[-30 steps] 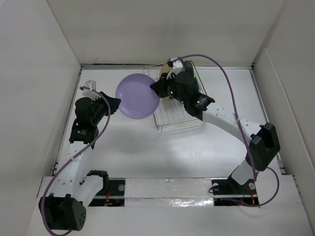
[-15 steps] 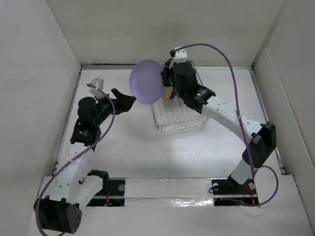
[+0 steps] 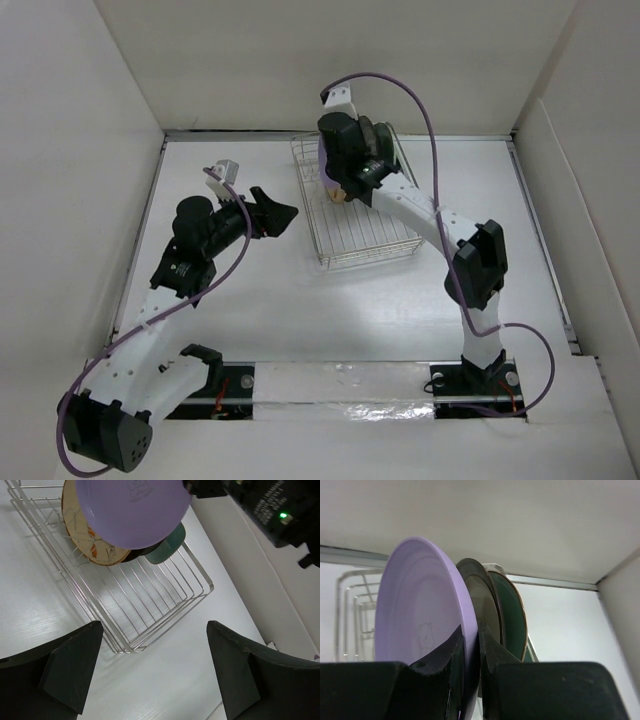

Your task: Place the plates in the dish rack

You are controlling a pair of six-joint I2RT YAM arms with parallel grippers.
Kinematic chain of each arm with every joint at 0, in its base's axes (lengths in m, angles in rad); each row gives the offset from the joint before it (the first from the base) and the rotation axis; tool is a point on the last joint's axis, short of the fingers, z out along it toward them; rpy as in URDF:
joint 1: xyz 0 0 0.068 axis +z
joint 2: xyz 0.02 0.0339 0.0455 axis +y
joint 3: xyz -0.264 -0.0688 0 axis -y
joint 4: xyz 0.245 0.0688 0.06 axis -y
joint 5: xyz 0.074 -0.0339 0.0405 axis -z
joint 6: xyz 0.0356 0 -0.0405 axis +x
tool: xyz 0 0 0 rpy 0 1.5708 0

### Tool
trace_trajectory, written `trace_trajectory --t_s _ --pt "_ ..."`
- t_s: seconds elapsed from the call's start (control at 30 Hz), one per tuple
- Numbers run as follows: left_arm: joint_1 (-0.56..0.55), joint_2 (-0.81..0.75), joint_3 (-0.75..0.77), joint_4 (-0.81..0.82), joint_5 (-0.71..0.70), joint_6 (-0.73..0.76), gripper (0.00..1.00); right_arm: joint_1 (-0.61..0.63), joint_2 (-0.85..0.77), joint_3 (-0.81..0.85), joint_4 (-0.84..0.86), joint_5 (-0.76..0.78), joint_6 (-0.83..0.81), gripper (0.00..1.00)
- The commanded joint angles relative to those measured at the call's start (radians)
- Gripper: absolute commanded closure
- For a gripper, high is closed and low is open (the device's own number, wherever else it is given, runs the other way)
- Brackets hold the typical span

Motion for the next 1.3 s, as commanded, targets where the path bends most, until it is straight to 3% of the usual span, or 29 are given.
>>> trace_trajectory --t_s 0.0,0.27,0.7,0.9,1.07,1.1,1.13,1.23,1.27 --pt "-0.020 0.001 0.053 0.003 0.002 0.042 0.17 0.017 0.039 0.111 0.040 0.113 -0.147 1.00" --pt "-0.038 0.000 0.068 -0.033 -0.037 0.060 0.18 0.049 0.154 0.163 0.102 0.117 -0.256 1.00" --pt "-0.038 -0.008 0.100 -0.067 -0.143 0.075 0.19 0.080 0.232 0.131 0.089 0.054 -0.161 1.00" --pt "-0.029 -0.013 0.096 -0.091 -0.175 0.075 0.19 0.080 0.257 0.042 0.231 0.067 -0.132 0.97" --pt "-0.009 -0.010 0.088 -0.094 -0.186 0.072 0.19 0.080 0.240 0.097 0.132 0.038 -0.002 0.73" --pt "0.000 -0.010 0.087 -0.093 -0.187 0.072 0.19 0.080 0.222 0.112 0.082 0.015 0.020 0.63" --pt "0.011 -0.010 0.085 -0.096 -0.190 0.071 0.19 0.080 0.208 0.121 0.080 0.014 0.038 0.42" --pt "0.023 -0.011 0.077 -0.087 -0.190 0.066 0.18 0.080 0.127 0.135 0.031 -0.034 0.110 0.11" --pt "0.035 -0.010 0.070 -0.080 -0.180 0.063 0.18 0.071 0.101 0.134 0.011 -0.055 0.127 0.06"
